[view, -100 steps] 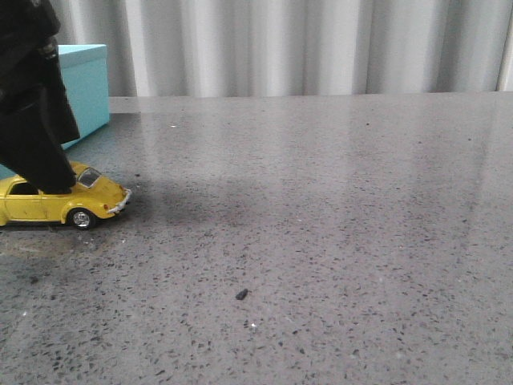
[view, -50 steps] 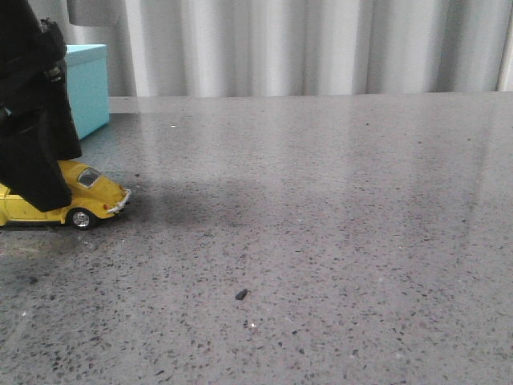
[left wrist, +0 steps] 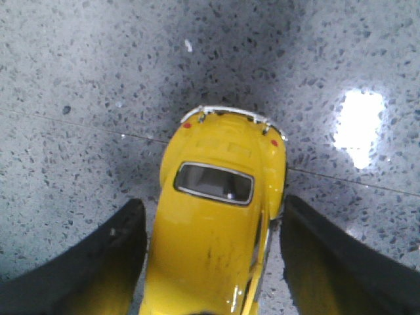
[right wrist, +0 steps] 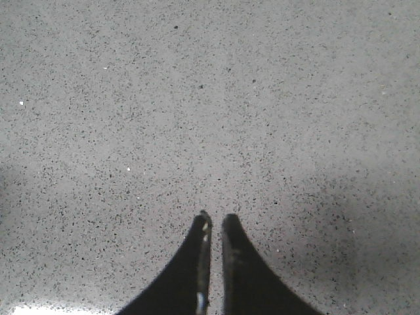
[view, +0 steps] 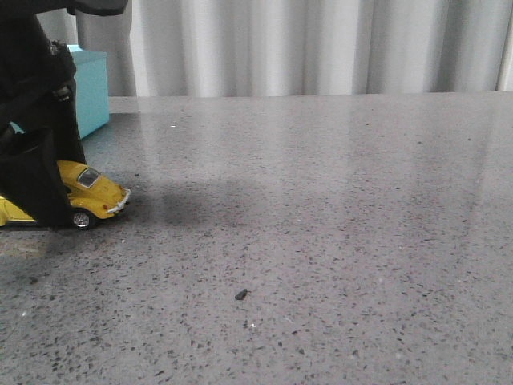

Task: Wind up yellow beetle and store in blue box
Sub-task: 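Close the left gripper around the yellow car's body, then lift the car with the left gripper and carry it over the blue box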

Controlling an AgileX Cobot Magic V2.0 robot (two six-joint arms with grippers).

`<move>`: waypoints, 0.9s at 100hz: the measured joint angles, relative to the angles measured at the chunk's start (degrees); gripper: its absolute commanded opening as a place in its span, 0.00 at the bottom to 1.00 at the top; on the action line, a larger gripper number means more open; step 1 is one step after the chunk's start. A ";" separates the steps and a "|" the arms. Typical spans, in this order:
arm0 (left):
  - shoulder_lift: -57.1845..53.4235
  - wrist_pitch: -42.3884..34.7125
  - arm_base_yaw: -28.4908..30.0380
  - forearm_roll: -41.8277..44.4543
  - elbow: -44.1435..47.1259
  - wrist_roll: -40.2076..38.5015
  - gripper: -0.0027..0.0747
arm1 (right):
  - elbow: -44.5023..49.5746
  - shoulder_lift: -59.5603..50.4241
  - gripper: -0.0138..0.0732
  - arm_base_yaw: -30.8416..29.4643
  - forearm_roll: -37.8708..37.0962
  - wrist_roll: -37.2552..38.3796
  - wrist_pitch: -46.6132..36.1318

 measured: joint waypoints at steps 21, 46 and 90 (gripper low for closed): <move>0.00 0.00 0.00 0.00 0.00 0.00 0.49 | 0.00 0.00 0.11 0.00 0.00 0.00 0.00; 0.00 -0.10 0.00 0.00 -0.13 0.11 0.26 | 0.00 0.00 0.11 0.00 0.00 0.00 0.00; 0.00 0.01 0.00 0.00 -1.28 0.11 0.21 | 0.00 0.00 0.11 0.00 0.00 0.00 0.10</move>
